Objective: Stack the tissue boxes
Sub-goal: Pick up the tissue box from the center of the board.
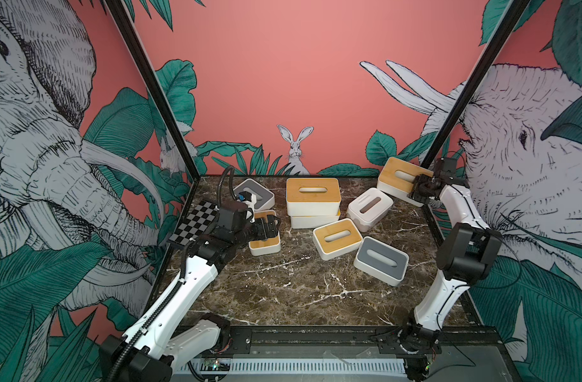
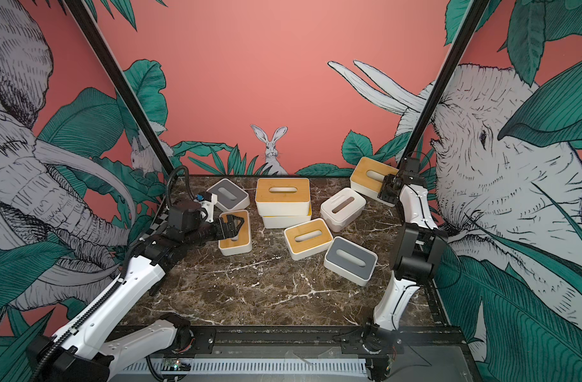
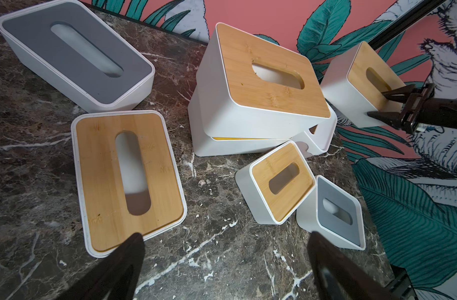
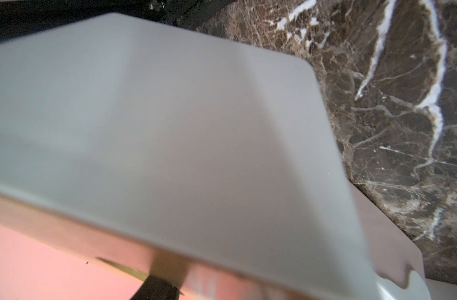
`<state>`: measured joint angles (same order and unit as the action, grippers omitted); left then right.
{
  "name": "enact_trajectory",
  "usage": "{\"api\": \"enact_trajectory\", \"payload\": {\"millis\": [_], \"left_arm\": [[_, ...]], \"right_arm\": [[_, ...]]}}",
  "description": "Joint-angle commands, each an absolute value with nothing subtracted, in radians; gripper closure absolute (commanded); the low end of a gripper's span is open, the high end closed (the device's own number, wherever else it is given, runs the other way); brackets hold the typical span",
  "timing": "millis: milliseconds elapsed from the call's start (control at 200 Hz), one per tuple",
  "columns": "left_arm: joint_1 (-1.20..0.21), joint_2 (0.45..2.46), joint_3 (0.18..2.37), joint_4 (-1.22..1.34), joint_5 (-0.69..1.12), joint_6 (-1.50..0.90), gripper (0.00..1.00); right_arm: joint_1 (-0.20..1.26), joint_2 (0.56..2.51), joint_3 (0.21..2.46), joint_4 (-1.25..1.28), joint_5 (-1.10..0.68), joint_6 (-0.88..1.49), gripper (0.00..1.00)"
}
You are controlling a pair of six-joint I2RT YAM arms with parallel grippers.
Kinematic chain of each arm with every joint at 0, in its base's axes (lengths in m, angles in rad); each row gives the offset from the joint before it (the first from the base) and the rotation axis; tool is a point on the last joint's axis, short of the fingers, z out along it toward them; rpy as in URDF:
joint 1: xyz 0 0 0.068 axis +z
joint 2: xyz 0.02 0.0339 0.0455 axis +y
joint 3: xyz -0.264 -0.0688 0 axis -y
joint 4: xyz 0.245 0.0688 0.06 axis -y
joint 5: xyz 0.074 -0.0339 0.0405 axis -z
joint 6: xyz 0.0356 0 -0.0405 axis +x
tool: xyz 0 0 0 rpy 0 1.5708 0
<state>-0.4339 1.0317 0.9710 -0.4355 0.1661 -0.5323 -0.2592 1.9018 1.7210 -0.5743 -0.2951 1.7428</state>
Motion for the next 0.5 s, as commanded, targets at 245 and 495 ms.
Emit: {"api": "enact_trajectory", "payload": {"millis": [245,495], "left_arm": [[-0.431,1.029,0.918,-0.210,0.298,-0.615,0.01],[-0.438,1.133,0.932,-0.034,0.399,-0.687,0.01]], "right_arm": [[-0.226,1.699,1.595,-0.469,-0.382,1.724,0.73],[-0.169,1.617,1.578,-0.460,-0.398,1.738,0.73]]}}
